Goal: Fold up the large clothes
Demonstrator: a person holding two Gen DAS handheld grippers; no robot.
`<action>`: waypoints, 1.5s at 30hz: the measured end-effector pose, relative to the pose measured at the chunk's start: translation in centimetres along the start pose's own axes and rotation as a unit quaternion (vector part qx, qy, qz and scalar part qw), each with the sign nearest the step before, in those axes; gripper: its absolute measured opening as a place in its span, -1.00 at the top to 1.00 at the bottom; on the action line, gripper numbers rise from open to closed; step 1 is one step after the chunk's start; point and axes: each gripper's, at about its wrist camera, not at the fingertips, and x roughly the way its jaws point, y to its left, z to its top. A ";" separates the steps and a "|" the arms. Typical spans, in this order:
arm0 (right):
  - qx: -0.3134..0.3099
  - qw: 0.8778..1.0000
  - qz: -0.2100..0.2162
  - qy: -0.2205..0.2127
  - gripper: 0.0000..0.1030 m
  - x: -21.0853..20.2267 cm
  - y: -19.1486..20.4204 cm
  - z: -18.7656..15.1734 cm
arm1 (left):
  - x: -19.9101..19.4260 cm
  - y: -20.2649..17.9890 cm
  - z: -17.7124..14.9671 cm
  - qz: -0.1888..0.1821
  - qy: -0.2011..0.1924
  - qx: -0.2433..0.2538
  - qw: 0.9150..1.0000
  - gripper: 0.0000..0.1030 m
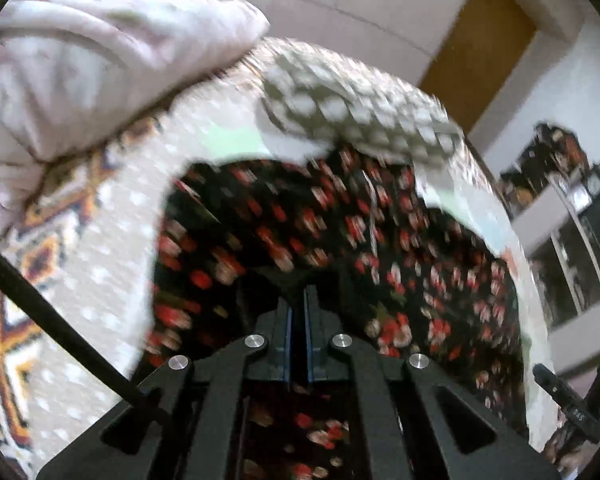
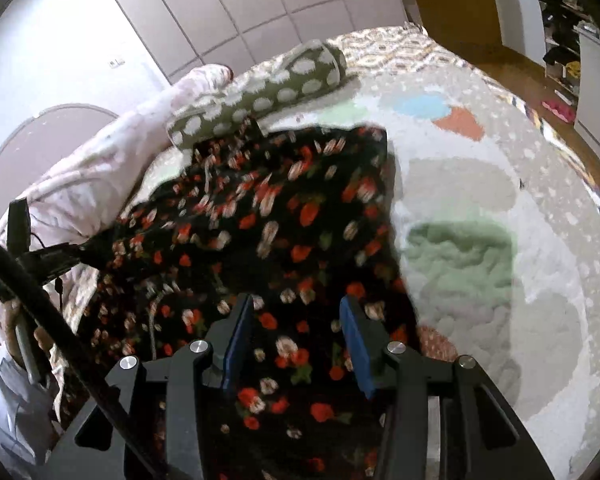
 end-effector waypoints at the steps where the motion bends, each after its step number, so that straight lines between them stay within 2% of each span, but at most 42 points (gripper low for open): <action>1: 0.001 1.000 0.004 -0.007 0.05 -0.2 0.1 0.3 | -0.2 0.4 0.3 0.013 -0.006 0.003 1.000 0.91; 3: 0.001 1.000 0.010 -0.017 0.05 -0.2 0.6 1.2 | 0.5 1.3 0.7 0.046 -0.006 0.009 0.999 0.91; 10: -0.009 1.000 0.024 -0.007 0.05 3.5 3.6 4.0 | 5.7 3.4 -1.2 0.105 0.040 0.023 0.993 0.91; 14: -0.035 0.999 0.017 0.015 0.05 6.8 5.3 4.9 | 6.9 3.9 -1.9 0.107 0.041 0.017 0.993 0.91; 20: 0.000 0.998 0.001 0.055 0.05 12.5 3.8 4.9 | 7.4 3.4 -2.0 0.118 0.035 0.034 0.992 0.87; 24: 0.029 0.998 0.013 0.050 0.03 13.1 2.8 4.9 | 6.5 3.4 -2.0 0.118 0.032 0.024 0.992 0.86; 26: 0.038 0.997 0.012 0.059 0.02 12.9 2.8 5.3 | 4.4 3.2 -2.0 0.141 0.017 0.023 0.990 0.86; 29: 0.054 0.997 0.015 0.060 0.00 10.9 3.0 6.1 | 0.5 3.0 -2.2 0.145 -0.010 0.032 0.989 0.81; 32: 0.061 0.997 0.034 0.024 -0.04 6.6 3.0 6.4 | -3.6 3.5 -2.8 0.137 -0.030 0.026 0.990 0.56; 33: 0.058 0.998 0.037 0.013 -0.06 4.8 3.1 6.2 | -5.2 3.8 -3.1 0.136 -0.040 0.023 0.990 0.42; 34: 0.052 0.998 0.035 0.005 -0.08 3.4 3.2 5.9 | -7.1 4.1 -3.7 0.132 -0.051 0.020 0.990 0.26; 35: 0.042 0.999 0.029 -0.005 -0.10 1.7 3.3 5.4 | -8.9 4.5 -4.4 0.128 -0.061 0.018 0.990 0.20; 37: 0.003 1.000 -0.006 -0.029 -0.15 -2.0 3.9 4.1 | -11.9 5.1 -5.9 0.122 -0.076 0.016 0.990 0.02; 39: -0.048 0.994 -0.068 -0.064 -0.46 -5.5 4.8 2.2 | -14.3 5.8 -7.7 0.123 -0.086 0.017 0.989 -0.04; 41: -0.100 0.982 -0.127 -0.101 -0.73 -8.8 5.4 -0.2 | -16.2 6.3 -9.7 0.130 -0.091 0.020 0.987 -0.14; 43: -0.114 0.974 -0.153 -0.125 -0.84 -10.7 5.2 -1.9 | -17.4 6.9 -11.7 0.137 -0.092 0.022 0.986 -0.22; 45: -0.096 0.975 -0.158 -0.123 -0.85 -12.1 3.8 -3.9 | -18.2 7.2 -14.0 0.143 -0.085 0.030 0.986 -0.25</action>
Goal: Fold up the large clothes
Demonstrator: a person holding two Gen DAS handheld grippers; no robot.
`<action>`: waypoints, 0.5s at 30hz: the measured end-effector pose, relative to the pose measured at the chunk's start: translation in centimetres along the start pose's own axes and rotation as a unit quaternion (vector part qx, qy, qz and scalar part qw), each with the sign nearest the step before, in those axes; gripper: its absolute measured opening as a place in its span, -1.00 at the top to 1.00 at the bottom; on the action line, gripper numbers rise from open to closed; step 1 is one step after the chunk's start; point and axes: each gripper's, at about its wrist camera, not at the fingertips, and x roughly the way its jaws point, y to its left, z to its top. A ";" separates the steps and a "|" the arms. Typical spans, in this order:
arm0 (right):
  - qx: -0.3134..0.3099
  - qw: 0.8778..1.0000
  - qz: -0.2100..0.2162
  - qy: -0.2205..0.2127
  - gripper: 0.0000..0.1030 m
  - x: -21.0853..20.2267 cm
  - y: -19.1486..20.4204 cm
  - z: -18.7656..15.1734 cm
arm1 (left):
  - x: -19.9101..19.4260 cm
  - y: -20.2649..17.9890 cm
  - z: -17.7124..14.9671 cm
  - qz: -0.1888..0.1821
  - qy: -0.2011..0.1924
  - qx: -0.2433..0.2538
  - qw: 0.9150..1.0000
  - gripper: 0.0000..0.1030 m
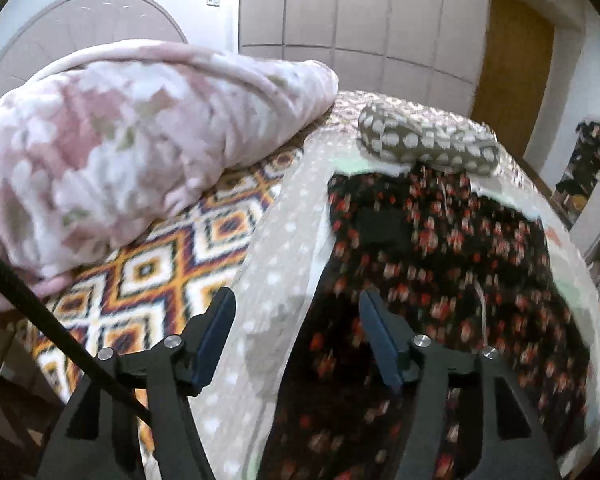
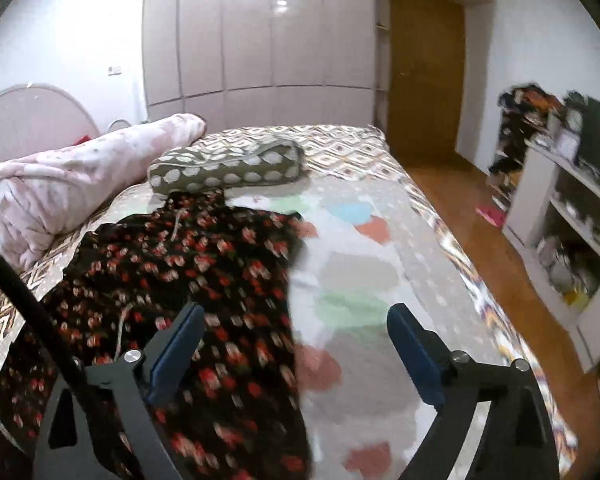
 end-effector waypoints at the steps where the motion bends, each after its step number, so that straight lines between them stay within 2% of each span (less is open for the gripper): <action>1: 0.016 1.000 0.002 0.020 -0.85 -0.2 -0.9 -1.0 | -0.3 0.1 -1.1 0.002 0.004 0.004 1.000 -0.28; 4: 0.054 0.997 0.009 0.054 -0.81 -0.8 -2.9 -3.6 | -0.9 0.4 -4.1 0.005 0.011 0.012 1.000 -0.32; 8: 0.096 0.990 0.046 0.097 -0.71 -0.3 -3.8 -7.3 | -0.4 -0.3 -7.4 0.012 0.029 0.038 0.999 -0.33; 10: 0.103 0.987 0.055 0.114 -0.58 0.3 -3.6 -8.7 | 0.0 -1.1 -8.7 0.009 0.044 0.047 0.998 -0.33; 12: 0.102 0.986 0.052 0.118 -0.45 0.5 -3.0 -9.7 | 0.3 -2.3 -9.6 -0.001 0.051 0.055 0.997 -0.33; 15: 0.096 0.989 0.044 0.100 -0.42 0.0 -1.8 -10.0 | 0.7 -4.0 -10.5 -0.004 0.059 0.064 0.996 -0.33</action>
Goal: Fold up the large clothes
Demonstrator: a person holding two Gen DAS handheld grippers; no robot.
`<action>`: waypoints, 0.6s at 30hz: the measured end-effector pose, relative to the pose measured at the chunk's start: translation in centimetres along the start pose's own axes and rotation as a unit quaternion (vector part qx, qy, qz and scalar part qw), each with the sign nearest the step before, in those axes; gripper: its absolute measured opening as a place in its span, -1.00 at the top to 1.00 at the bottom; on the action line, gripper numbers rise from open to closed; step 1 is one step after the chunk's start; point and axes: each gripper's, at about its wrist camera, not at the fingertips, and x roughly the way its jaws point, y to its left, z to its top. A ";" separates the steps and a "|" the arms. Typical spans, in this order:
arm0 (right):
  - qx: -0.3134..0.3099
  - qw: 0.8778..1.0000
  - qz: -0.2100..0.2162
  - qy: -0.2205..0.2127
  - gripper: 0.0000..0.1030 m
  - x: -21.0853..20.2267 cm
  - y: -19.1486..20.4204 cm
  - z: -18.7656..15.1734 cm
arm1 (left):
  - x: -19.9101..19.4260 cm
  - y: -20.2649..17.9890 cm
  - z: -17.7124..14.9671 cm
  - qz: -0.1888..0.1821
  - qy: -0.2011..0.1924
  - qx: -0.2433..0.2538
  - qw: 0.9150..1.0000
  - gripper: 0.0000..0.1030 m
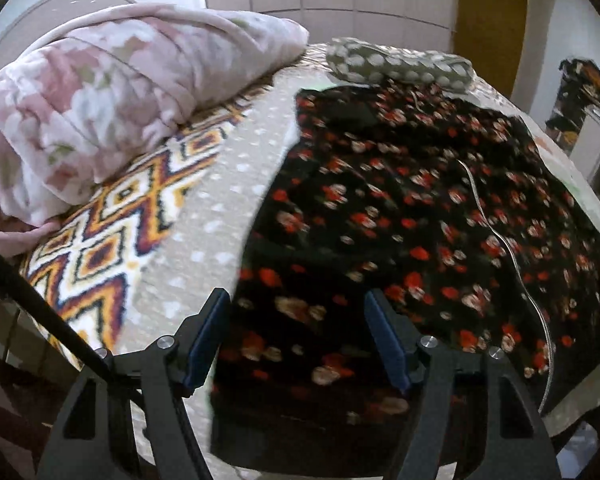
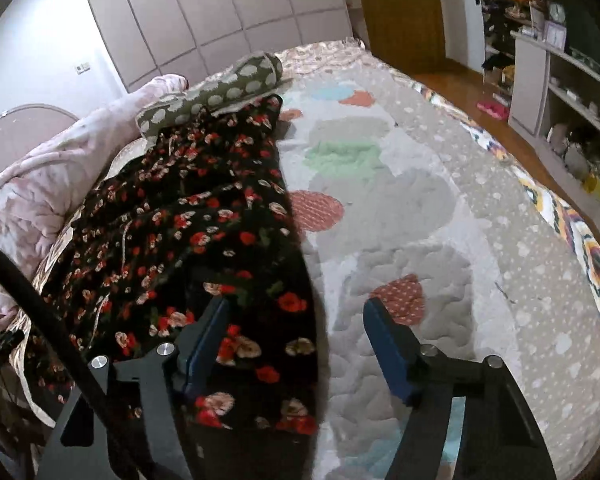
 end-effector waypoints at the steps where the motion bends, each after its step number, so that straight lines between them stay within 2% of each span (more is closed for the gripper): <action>1: -0.006 1.000 -0.002 -0.008 -0.42 -0.2 0.5 0.0 | 0.2 -0.4 -0.1 -0.002 0.003 0.001 1.000 -0.33; 6: -0.049 0.998 -0.003 -0.037 -0.42 -0.7 3.9 0.1 | 2.3 -2.2 -1.0 -0.005 0.034 0.013 0.999 -0.34; 8: -0.070 0.997 0.001 -0.030 -0.31 0.1 5.3 -0.3 | 2.8 -2.4 -1.5 -0.002 0.042 0.012 0.999 -0.34; 9: -0.076 0.997 0.003 -0.023 -0.26 0.6 5.7 -0.6 | 2.9 -2.5 -1.7 0.004 0.039 0.014 0.999 -0.37; 14: -0.094 0.995 -0.005 0.018 -0.26 4.1 7.1 -2.7 | 3.5 -2.2 -2.2 0.014 0.038 0.006 0.999 -0.59; 16: -0.104 0.994 -0.027 0.013 -0.27 4.8 7.5 -3.5 | 3.7 -1.7 -2.3 0.013 0.039 -0.010 0.999 -0.69; 18: -0.113 0.993 -0.040 0.006 -0.38 4.9 7.9 -4.0 | 3.8 -1.5 -2.4 0.011 0.039 -0.017 0.999 -0.72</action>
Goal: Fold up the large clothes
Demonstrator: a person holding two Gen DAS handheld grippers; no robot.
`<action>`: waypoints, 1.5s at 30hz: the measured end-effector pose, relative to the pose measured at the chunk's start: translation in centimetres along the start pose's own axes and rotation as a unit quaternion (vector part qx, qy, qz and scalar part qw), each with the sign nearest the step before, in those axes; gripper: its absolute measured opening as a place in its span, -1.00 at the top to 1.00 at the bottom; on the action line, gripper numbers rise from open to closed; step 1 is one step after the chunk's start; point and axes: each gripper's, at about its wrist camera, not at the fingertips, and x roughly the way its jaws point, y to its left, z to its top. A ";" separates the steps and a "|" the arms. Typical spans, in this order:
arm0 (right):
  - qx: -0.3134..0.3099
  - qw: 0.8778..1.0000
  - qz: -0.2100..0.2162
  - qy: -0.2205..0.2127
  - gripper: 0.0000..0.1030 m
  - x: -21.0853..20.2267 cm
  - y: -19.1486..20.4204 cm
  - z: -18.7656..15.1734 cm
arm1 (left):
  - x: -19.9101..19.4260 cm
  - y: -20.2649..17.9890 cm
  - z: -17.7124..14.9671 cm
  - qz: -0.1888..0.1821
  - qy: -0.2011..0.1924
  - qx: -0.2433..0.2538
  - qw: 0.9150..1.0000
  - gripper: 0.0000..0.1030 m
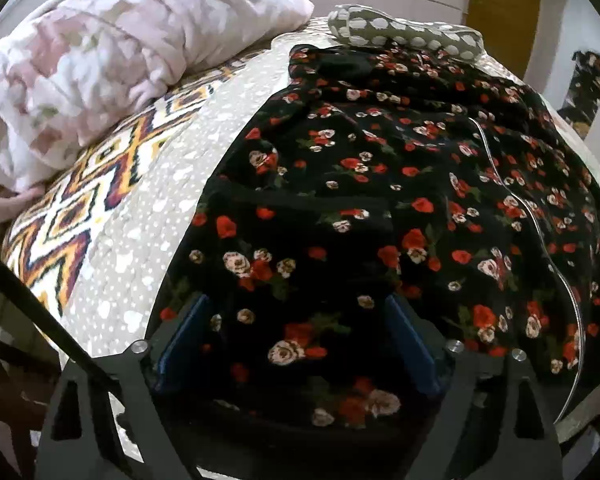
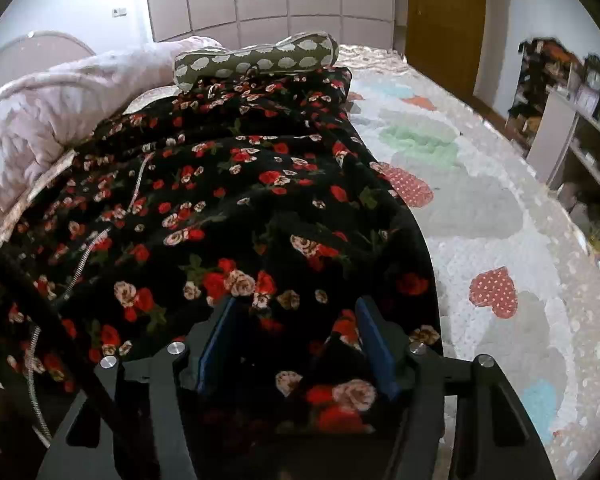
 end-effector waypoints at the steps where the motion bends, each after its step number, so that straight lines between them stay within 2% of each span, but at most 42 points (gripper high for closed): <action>1: -0.004 1.000 -0.005 0.000 -0.43 0.1 0.2 -0.1 | 0.1 0.0 0.0 0.001 0.000 -0.001 1.000 -0.73; 3: -0.012 1.000 -0.018 0.004 -0.61 0.5 0.7 -0.2 | 0.1 -0.2 -0.1 0.007 -0.003 0.001 1.000 -0.74; 7: -0.013 0.999 -0.052 0.007 -0.81 1.2 1.2 -0.4 | 0.1 -0.3 -0.3 0.013 -0.005 0.006 1.000 -0.76; 12: 0.015 0.999 -0.034 0.008 -0.92 1.4 0.2 -0.5 | 0.1 -0.3 -0.4 0.011 -0.005 0.002 1.000 -0.78; 18: 0.015 0.999 -0.035 0.018 -0.97 1.6 0.3 -0.5 | -0.2 -0.1 -0.2 0.003 0.001 0.000 1.000 -0.78; 23: 0.015 0.999 -0.030 0.019 -0.98 1.6 0.2 -0.5 | -2.1 0.4 -0.2 -0.023 -0.003 -0.016 1.000 -0.78; 27: 0.019 0.999 -0.023 0.016 -0.98 1.6 0.0 -0.6 | -4.0 0.7 -0.1 -0.009 -0.026 -0.011 1.000 -0.78; 30: 0.017 0.999 -0.025 0.011 -0.98 1.5 0.2 -0.7 | -4.9 0.8 0.0 0.008 -0.035 -0.007 0.999 -0.78; 35: 0.014 0.999 -0.039 0.005 -0.98 1.4 0.5 -0.9 | -5.3 0.4 0.0 0.015 -0.042 0.004 0.999 -0.78; 39: 0.017 0.998 -0.054 -0.001 -0.99 1.2 0.8 -1.2 | -4.1 -0.4 -0.3 0.008 -0.023 0.018 1.000 -0.78; 45: 0.017 0.997 -0.076 -0.009 -0.99 1.0 1.2 -1.4 | -1.6 -0.5 -0.7 -0.010 0.012 0.011 1.000 -0.78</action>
